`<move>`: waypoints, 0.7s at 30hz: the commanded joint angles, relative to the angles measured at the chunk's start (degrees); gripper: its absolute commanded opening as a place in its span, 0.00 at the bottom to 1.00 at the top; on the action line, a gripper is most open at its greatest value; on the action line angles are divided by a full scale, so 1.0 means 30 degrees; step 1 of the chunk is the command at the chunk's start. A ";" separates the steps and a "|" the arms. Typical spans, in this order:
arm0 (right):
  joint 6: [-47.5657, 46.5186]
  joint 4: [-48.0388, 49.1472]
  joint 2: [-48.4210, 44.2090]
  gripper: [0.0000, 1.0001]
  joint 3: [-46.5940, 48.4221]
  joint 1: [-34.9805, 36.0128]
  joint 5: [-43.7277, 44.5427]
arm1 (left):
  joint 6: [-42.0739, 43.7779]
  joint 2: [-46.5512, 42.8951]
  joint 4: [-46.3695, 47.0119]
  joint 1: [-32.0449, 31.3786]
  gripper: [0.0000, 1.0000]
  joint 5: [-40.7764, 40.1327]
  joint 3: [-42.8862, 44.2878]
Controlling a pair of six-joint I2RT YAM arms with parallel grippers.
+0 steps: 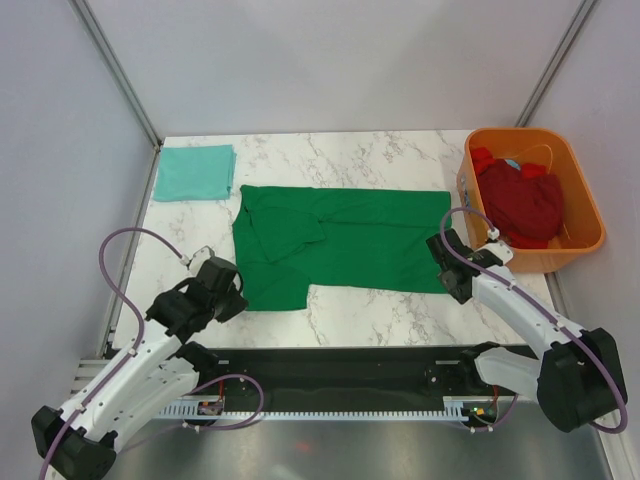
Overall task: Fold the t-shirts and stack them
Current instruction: Fold the tshirt
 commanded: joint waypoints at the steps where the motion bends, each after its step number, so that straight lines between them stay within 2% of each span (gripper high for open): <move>1: 0.1024 0.1196 0.0096 0.49 -0.0418 -0.0201 0.0576 | -0.0401 -0.0023 -0.0277 -0.0088 0.02 -0.0841 0.0575; 21: 0.2109 0.3981 0.1795 0.44 -0.2615 -0.0494 0.1133 | -0.0254 -0.0228 -0.0101 -0.0088 0.02 -0.0841 0.1132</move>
